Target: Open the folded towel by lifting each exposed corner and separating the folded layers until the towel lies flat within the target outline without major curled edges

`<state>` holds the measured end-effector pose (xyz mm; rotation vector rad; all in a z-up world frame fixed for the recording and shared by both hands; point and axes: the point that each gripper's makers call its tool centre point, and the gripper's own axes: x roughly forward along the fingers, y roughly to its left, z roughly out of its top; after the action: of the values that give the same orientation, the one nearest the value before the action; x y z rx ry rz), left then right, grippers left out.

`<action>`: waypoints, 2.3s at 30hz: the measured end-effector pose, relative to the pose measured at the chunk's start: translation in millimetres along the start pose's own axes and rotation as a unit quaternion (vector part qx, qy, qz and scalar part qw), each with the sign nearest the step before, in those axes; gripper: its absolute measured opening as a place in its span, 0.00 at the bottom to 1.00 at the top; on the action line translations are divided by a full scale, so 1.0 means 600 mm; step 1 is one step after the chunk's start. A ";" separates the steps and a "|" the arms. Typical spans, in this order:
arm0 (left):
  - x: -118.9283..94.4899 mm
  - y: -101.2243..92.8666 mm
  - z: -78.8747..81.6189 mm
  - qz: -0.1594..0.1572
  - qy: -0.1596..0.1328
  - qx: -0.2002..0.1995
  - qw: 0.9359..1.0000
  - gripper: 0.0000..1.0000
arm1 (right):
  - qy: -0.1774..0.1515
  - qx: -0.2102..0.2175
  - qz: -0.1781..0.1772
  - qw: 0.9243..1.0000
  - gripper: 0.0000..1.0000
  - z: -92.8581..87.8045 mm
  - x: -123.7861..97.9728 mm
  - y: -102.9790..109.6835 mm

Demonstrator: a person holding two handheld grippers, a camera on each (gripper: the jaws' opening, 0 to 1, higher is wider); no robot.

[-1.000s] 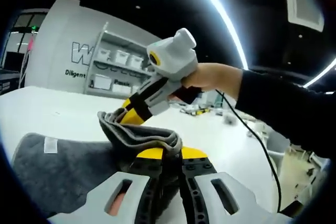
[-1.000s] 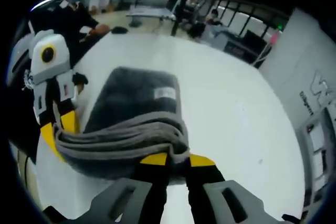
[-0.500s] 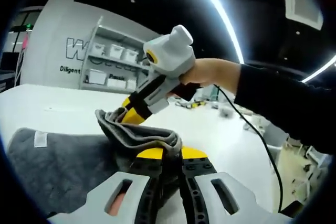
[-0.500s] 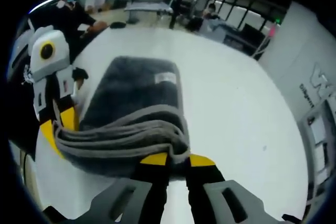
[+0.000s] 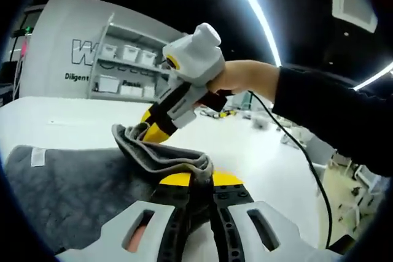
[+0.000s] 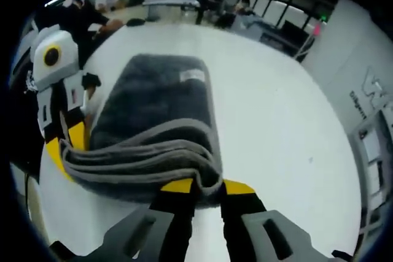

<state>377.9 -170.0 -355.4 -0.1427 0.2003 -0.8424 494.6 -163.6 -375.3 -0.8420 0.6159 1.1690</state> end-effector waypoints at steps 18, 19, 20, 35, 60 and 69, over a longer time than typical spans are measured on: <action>0.022 -0.026 -0.031 -0.021 0.031 0.001 0.999 0.10 | 0.025 -0.005 -0.008 1.000 0.09 -0.057 -0.009 -0.004; 0.024 -0.026 -0.033 -0.021 0.034 0.000 0.999 0.10 | 0.026 -0.004 -0.009 1.000 0.09 -0.061 -0.008 -0.004; 0.025 -0.026 -0.035 -0.022 0.035 0.000 0.999 0.11 | 0.027 -0.003 -0.009 1.000 0.09 -0.065 -0.008 -0.004; 0.033 -0.036 -0.046 -0.031 0.044 0.000 0.999 0.15 | 0.065 -0.002 -0.027 0.998 0.12 -0.124 -0.008 -0.013; 0.034 -0.082 -0.056 -0.080 0.052 0.003 0.995 0.58 | 0.051 0.018 -0.185 0.981 0.95 -0.142 -0.082 -0.113; 0.009 -0.100 -0.009 -0.090 0.012 0.078 0.993 0.96 | 0.055 0.050 -0.185 0.980 1.00 -0.157 -0.092 -0.104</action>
<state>336.7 -213.6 -349.1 -0.0046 0.1444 -1.0358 538.4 -281.5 -368.8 -0.8942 0.5739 0.7521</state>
